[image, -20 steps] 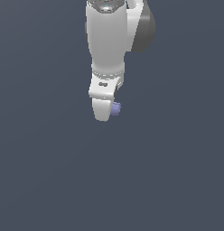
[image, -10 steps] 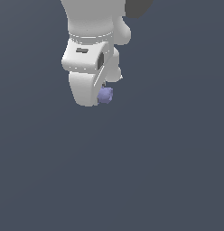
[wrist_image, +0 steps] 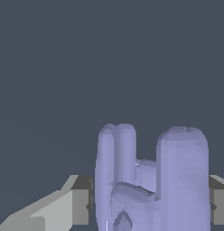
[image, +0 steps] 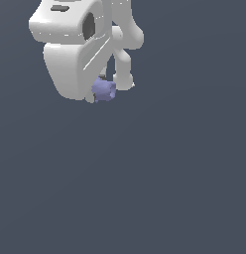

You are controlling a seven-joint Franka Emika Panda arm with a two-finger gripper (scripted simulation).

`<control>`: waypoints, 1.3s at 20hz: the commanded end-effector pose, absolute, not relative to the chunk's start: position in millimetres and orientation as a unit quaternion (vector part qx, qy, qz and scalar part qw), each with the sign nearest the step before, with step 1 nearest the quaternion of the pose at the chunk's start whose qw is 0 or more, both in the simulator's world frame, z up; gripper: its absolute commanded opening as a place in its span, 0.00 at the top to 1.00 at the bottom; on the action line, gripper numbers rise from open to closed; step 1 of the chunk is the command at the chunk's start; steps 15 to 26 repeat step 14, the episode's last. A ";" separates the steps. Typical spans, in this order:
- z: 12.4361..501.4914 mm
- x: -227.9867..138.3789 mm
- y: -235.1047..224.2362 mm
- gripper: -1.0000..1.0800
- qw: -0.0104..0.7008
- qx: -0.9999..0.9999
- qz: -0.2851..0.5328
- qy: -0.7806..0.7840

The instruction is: Pick up the object and move it to a goal position.

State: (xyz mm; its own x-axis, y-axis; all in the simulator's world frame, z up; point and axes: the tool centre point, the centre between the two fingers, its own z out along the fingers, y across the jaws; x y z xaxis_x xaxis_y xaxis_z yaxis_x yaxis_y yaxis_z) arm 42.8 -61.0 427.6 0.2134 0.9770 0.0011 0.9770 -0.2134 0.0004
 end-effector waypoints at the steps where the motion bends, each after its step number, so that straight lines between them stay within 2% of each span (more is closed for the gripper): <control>1: 437.2 45.8 -64.2 1.00 0.000 -0.779 0.000 -0.627; 10: 454.0 51.6 -70.1 1.00 0.000 -0.779 0.000 -0.627; 26: 455.6 52.2 -70.7 1.00 0.000 -0.779 0.000 -0.627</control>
